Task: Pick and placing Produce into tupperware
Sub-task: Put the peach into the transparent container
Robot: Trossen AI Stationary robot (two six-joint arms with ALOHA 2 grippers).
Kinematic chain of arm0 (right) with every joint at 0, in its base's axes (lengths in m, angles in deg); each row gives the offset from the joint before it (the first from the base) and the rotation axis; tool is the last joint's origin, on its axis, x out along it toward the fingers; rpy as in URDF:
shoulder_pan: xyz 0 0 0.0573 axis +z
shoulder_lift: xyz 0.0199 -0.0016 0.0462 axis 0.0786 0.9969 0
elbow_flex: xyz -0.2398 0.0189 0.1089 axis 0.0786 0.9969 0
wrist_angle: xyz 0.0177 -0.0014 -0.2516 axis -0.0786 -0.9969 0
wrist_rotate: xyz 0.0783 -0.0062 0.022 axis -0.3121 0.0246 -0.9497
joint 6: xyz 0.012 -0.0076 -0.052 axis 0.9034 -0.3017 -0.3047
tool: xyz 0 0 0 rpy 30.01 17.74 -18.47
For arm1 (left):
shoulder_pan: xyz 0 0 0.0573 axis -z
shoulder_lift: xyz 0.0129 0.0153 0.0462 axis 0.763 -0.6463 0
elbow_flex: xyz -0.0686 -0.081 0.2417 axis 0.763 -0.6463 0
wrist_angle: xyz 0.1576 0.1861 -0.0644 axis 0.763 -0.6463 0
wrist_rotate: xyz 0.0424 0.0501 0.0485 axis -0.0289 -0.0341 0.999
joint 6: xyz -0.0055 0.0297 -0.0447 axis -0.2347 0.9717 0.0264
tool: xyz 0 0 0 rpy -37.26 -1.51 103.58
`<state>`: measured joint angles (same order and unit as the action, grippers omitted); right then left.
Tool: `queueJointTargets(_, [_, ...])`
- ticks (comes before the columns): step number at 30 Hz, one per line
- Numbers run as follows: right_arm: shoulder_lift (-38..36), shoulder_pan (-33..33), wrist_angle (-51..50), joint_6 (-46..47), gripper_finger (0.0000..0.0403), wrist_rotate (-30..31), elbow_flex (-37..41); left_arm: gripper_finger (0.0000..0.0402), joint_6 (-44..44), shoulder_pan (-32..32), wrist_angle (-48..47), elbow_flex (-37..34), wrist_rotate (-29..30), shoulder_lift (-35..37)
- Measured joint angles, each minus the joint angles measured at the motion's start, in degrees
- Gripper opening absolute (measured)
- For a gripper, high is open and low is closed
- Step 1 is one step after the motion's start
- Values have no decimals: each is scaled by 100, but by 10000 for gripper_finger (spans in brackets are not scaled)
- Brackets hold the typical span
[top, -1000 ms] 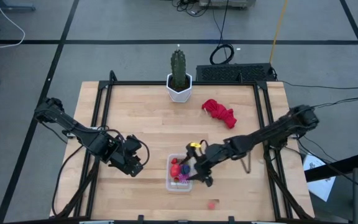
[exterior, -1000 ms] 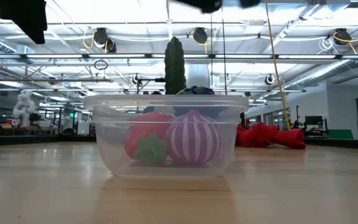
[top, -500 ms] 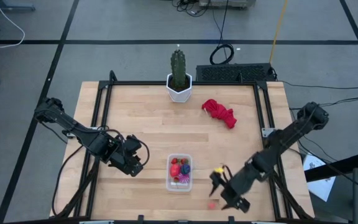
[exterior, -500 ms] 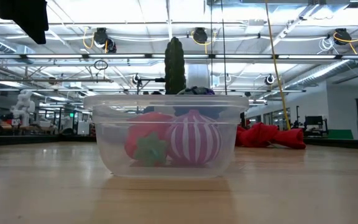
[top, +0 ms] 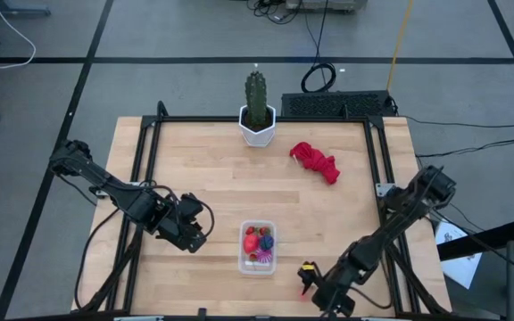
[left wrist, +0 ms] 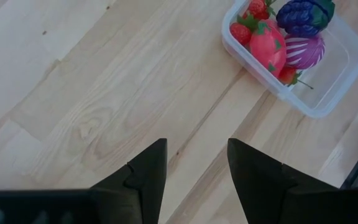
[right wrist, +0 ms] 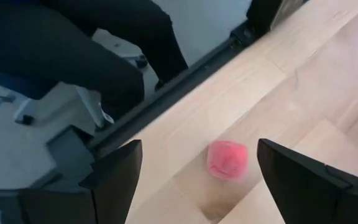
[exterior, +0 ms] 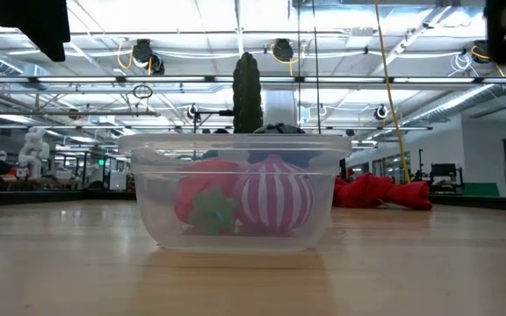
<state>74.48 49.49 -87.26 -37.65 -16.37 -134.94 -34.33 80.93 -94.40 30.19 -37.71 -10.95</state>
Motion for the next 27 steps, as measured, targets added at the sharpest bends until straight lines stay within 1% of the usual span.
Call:
queueJointTargets(6, [374,-142,107,-36,311,6,-1,175,9,0,2,-1,-1,1])
queueJointTargets(18, [616,-355,64,-40,310,6,1,175,61,0,5,-1,46,1])
queueJointTargets(27, [612,-412,108,-38,280,7,3,175,47,0,9,-1,47,0])
